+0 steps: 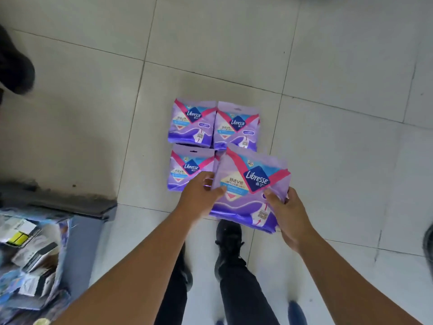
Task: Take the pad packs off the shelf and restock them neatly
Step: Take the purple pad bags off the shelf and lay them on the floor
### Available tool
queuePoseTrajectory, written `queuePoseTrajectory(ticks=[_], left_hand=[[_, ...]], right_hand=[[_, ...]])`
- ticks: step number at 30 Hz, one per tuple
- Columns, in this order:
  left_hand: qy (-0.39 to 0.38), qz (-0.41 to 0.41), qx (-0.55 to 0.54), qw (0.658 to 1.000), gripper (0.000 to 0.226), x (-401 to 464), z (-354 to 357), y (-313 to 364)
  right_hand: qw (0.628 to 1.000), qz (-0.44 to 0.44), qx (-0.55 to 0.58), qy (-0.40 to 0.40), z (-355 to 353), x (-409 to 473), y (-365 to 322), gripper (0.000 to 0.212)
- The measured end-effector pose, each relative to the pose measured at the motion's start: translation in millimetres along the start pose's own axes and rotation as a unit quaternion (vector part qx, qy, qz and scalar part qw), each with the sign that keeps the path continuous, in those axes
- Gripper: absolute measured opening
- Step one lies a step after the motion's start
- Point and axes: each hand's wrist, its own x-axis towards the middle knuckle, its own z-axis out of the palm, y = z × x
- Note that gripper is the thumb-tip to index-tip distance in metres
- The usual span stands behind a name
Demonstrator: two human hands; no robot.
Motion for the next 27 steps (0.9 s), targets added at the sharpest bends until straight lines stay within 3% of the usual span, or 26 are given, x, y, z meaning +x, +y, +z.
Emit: queuePoseTrajectory(ticks=[6, 10, 14, 18, 21, 27], left_hand=[[0.077, 0.045, 0.191, 0.978, 0.033, 112.7, 34.8, -55.0], [0.068, 0.031, 0.295, 0.953, 0.033, 173.6, 65.2, -94.2], [0.098, 0.018, 0.285, 0.954, 0.035, 167.2, 60.7, -102.4], [0.161, -0.002, 0.217, 0.963, 0.033, 97.7, 18.3, -74.0], [0.227, 0.042, 0.230, 0.945, 0.029, 23.0, -23.7, -39.3], [0.414, 0.110, 0.221, 0.876, 0.038, -111.5, -104.6, 19.5]], right_hand=[[0.995, -0.042, -0.081, 0.047, 19.6, 131.0, 39.0, 0.046], [0.980, -0.037, -0.189, 0.059, 35.7, 209.7, 85.7, 0.045], [0.949, -0.001, -0.314, 0.035, 40.4, 215.6, 93.6, 0.052], [0.918, -0.107, -0.377, 0.061, 33.0, 142.6, 39.3, 0.046], [0.869, -0.236, -0.434, -0.011, 45.4, 62.0, -21.4, 0.047], [0.696, -0.525, -0.480, -0.094, 136.0, -82.1, -118.4, 0.043]])
